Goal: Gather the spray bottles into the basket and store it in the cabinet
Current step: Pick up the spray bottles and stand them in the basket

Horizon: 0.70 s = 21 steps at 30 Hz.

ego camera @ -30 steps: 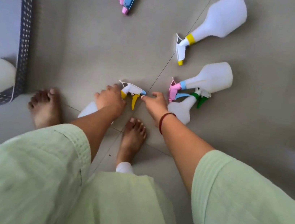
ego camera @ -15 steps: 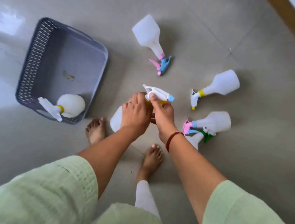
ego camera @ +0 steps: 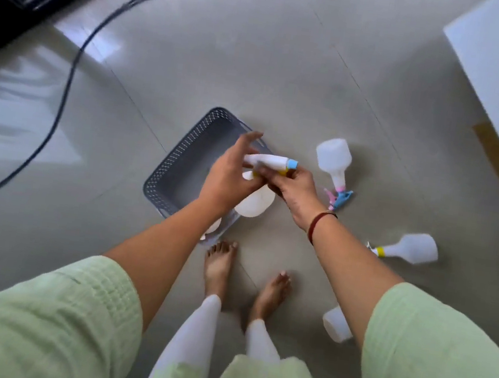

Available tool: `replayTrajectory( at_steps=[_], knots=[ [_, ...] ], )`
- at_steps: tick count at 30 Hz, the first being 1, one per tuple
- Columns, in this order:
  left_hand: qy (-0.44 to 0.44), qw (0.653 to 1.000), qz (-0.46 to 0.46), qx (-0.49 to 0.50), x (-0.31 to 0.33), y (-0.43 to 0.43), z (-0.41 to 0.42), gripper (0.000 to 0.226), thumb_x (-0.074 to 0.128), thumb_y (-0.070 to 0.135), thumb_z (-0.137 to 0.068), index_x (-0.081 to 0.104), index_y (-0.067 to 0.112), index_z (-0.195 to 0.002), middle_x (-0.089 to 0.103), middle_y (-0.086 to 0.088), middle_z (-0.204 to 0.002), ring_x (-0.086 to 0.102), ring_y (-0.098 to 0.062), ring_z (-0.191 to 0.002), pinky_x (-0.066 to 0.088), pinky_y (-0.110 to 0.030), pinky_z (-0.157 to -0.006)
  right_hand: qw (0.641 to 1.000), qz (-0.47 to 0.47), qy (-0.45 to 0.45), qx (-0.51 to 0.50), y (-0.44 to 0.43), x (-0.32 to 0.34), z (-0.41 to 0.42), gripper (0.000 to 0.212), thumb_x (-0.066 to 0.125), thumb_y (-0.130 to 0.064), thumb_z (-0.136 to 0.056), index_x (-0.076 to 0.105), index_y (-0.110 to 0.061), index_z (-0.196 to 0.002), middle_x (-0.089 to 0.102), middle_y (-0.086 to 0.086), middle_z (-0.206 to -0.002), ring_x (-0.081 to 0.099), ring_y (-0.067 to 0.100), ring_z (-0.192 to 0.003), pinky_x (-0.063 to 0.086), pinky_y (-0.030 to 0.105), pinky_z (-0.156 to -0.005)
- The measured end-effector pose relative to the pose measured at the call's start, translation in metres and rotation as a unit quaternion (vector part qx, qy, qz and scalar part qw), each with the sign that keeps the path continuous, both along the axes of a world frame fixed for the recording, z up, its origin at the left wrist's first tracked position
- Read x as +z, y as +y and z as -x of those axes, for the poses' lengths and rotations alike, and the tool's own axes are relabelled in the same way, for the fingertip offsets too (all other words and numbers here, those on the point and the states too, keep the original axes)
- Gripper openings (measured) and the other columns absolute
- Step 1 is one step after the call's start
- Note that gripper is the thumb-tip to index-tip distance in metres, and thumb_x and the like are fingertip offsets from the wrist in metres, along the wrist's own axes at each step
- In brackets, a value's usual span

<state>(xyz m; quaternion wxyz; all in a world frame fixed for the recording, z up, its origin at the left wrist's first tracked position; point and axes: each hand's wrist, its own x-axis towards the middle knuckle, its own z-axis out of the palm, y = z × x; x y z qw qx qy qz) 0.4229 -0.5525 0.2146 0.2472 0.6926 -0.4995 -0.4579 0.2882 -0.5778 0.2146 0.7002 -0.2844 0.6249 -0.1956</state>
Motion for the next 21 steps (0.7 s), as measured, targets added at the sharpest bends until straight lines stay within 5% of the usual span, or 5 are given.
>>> replayTrajectory(
  at_steps=[4,7,10,14,21],
  knots=[
    [-0.162,0.985,0.044,-0.044,-0.003,0.0,-0.058,0.033,0.069,0.024,-0.077,0.062,0.011,-0.107,0.069,-0.01,-0.099,0.065,-0.031,-0.089,0.052,-0.04,-0.072,0.996,0.009,0.004,0.093,-0.022,-0.006,-0.054,0.032,0.078,-0.005,-0.071,0.067,-0.008,-0.101,0.068,-0.002,-0.08,0.065,0.003,-0.069,0.052,0.017,-0.069],
    [-0.222,0.975,0.017,-0.022,-0.015,0.005,-0.088,0.03,0.064,0.028,-0.08,0.06,0.007,-0.102,0.069,-0.018,-0.094,0.063,-0.041,-0.087,0.045,-0.042,-0.066,0.989,0.023,0.005,0.148,-0.034,-0.015,-0.086,0.066,0.074,0.006,-0.071,0.047,-0.005,-0.13,0.06,0.004,-0.103,0.057,0.014,-0.098,0.046,0.029,-0.093],
    [-0.243,0.964,-0.071,0.078,-0.025,0.016,-0.111,0.032,0.065,0.035,-0.079,0.056,0.009,-0.096,0.068,-0.018,-0.094,0.062,-0.039,-0.087,0.037,-0.036,-0.063,0.971,0.033,0.076,0.226,-0.037,-0.027,-0.102,0.081,0.075,0.001,-0.071,0.035,-0.012,-0.14,0.044,0.014,-0.138,0.042,0.019,-0.128,0.038,0.028,-0.098],
    [-0.217,0.938,-0.174,0.206,-0.039,0.038,-0.135,0.035,0.065,0.04,-0.077,0.055,0.011,-0.096,0.067,-0.012,-0.098,0.061,-0.033,-0.092,0.039,-0.034,-0.069,0.961,0.022,0.145,0.237,-0.025,-0.043,-0.095,0.061,0.071,-0.008,-0.078,0.045,-0.014,-0.133,0.05,0.01,-0.124,0.05,0.015,-0.108,0.041,0.025,-0.089],
    [-0.186,0.908,-0.252,0.278,-0.069,0.071,-0.137,0.038,0.064,0.03,-0.076,0.054,0.009,-0.107,0.065,-0.014,-0.108,0.061,-0.036,-0.098,0.047,-0.038,-0.081,0.958,-0.002,0.224,0.177,0.008,-0.074,-0.053,0.043,0.061,-0.017,-0.087,0.048,-0.013,-0.127,0.05,0.001,-0.102,0.051,0.014,-0.093,0.042,0.029,-0.092]
  ],
)
